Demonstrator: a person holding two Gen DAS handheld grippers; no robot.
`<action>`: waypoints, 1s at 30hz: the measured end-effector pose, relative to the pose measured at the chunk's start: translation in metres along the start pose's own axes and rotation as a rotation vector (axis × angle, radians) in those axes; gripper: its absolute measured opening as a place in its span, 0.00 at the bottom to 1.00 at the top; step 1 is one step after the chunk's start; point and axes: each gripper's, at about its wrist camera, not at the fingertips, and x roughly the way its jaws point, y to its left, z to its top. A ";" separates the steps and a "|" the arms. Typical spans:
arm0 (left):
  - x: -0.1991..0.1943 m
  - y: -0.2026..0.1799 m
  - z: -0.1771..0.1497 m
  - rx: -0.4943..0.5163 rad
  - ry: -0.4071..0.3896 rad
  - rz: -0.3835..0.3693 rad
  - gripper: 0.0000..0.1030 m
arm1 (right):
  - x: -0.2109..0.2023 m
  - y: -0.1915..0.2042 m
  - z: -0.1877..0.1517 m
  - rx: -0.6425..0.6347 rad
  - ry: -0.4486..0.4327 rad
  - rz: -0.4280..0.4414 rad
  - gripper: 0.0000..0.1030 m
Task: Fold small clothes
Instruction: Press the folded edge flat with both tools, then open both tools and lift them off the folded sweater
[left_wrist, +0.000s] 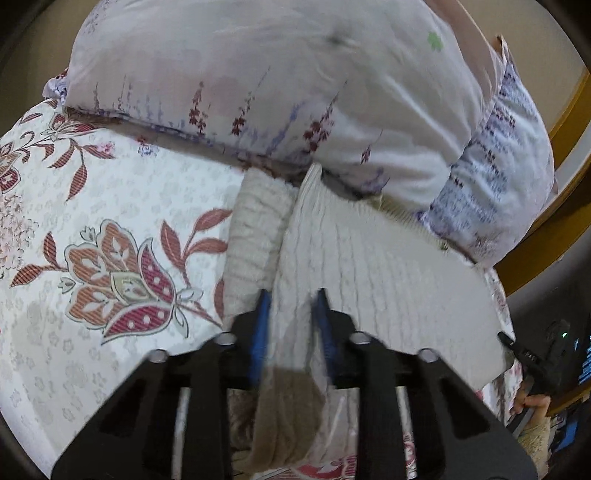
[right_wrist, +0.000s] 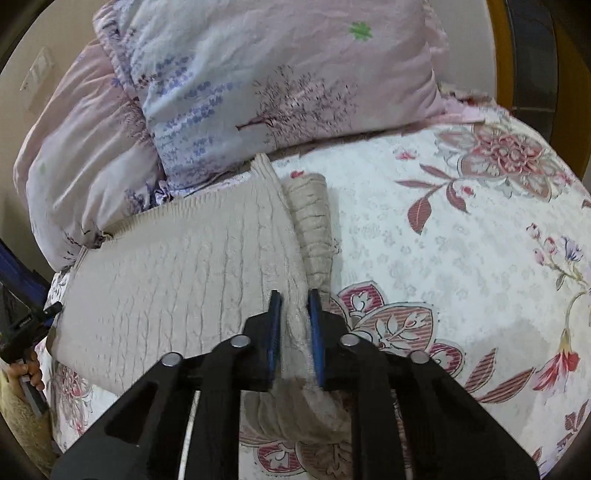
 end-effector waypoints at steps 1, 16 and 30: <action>-0.001 -0.001 -0.001 0.010 0.000 0.004 0.08 | -0.003 0.000 0.000 0.007 -0.007 0.007 0.09; -0.010 0.000 -0.007 0.060 0.028 0.018 0.06 | -0.011 0.004 -0.011 0.016 0.016 -0.077 0.08; -0.033 -0.040 -0.003 0.169 -0.120 0.031 0.48 | -0.023 0.074 -0.003 -0.170 -0.079 -0.063 0.29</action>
